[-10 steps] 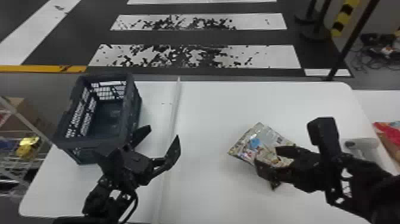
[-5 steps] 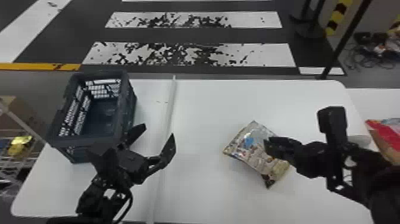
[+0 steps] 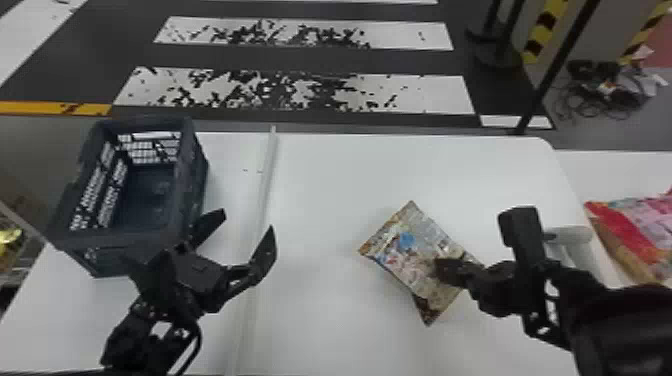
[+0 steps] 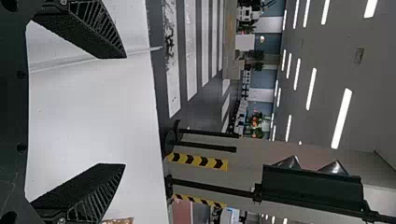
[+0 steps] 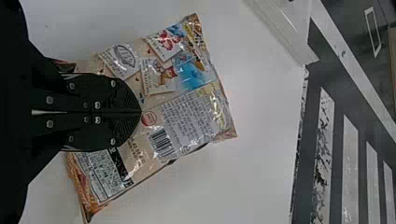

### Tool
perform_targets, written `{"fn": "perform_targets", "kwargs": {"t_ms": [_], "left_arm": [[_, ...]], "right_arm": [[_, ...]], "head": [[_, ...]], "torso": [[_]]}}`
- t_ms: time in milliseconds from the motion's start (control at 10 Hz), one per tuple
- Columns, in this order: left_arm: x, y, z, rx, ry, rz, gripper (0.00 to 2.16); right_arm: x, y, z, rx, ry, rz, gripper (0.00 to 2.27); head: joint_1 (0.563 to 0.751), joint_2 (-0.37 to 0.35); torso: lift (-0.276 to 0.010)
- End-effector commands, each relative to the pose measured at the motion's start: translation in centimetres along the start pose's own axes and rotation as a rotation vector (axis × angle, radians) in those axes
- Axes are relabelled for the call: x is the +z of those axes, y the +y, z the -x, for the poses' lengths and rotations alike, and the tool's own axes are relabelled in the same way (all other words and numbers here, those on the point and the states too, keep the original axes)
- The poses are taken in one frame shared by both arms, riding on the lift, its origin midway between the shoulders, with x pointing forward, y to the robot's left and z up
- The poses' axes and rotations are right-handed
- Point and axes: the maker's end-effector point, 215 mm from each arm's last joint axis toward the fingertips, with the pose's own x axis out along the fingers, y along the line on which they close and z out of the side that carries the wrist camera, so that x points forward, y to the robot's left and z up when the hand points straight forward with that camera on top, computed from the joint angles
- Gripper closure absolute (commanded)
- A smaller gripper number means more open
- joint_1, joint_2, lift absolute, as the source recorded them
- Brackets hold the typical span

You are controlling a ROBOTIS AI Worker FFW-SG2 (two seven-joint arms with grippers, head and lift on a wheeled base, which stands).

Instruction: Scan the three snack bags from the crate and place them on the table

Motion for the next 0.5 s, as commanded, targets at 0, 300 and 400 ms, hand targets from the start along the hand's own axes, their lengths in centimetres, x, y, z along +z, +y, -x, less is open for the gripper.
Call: {"fn": "perform_targets", "kwargs": {"t_ms": [0, 300, 400], "left_arm": [[-0.1, -0.3, -0.1, -0.006, 0.001, 0.001, 0.04], [-0.2, -0.5, -0.1, -0.01, 0.003, 0.001, 0.04], [-0.2, -0.5, -0.1, -0.011, 0.004, 0.0, 0.04]], "right_arm": [[-1.4, 1.1, -1.4, 0.022, 0.012, 0.016, 2.26], [-0.6, 1.7, -2.1, 0.026, -0.026, 0.037, 2.26], [1.5, 1.8, -0.7, 0.008, -0.075, 0.055, 2.26]], "head": [[0.695, -0.017], [0.695, 0.0], [0.695, 0.005]], "torso": [[-0.062], [-0.062], [-0.062]]}}
